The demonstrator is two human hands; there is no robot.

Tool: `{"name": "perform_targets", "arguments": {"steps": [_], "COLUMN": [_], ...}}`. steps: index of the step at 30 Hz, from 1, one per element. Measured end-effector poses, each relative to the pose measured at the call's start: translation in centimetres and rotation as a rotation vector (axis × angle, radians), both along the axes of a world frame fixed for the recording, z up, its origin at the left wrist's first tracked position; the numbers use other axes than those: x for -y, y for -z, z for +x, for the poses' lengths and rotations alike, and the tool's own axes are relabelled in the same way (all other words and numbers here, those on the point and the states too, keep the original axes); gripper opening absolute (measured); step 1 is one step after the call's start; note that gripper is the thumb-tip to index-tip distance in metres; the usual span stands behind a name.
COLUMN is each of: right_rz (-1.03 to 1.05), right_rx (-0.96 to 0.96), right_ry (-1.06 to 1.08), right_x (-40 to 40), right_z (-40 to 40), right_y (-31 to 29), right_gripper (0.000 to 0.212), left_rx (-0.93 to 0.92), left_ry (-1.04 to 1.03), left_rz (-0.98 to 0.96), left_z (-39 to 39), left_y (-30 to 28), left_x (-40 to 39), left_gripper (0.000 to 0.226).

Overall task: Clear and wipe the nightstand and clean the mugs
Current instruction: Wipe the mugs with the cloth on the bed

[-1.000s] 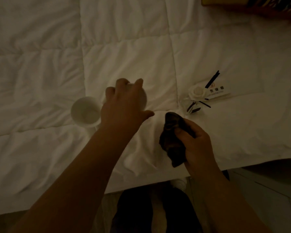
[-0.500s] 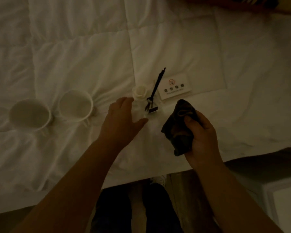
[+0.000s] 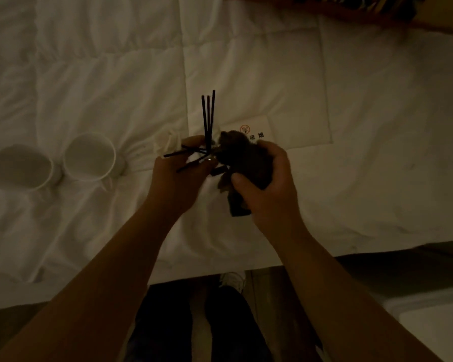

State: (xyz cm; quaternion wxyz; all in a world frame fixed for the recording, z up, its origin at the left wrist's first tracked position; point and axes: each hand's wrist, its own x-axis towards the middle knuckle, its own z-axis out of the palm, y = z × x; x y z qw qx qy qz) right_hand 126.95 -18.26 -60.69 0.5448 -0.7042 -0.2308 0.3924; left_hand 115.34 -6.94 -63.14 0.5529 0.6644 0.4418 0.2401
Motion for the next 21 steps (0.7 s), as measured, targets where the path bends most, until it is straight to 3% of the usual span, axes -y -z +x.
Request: {"name": "perform_targets", "arguments": {"steps": [2,4,9,15,17,21], "right_rz": [0.024,0.036,0.010,0.065,0.117,0.104], "right_rx": [0.198,0.228,-0.253,-1.178,-1.272,-1.315], "right_ry": [-0.120,-0.143,-0.114,-0.209,-0.165,-0.065], "right_x": [-0.8,-1.9,-4.9,-4.8,-5.0,-5.5], "right_z": [-1.1,-1.3,0.5,0.1,-0.8,-2.4], "right_y": [-0.4,-1.1,-1.8,-1.8,-1.9,-2.3], "right_gripper": [0.053,0.045,0.028,0.038,0.038,0.043], "left_rx": [-0.004,-0.027,0.038,0.256,0.303,0.334], "left_ry": [0.049,0.098,0.256,0.284,0.258,0.124], "left_rz": [0.061,0.102,0.002,-0.115,-0.091,-0.121], "left_z": [-0.5,-1.0,-2.8,-3.8,-4.1,-4.4], "left_y": [-1.6,-3.1,-5.8,-7.6,-7.6,-7.4], "left_x": [0.4,0.3,0.5,1.0,1.3,1.6], "left_gripper": [0.037,0.036,0.041,0.035,0.028,0.040]}}
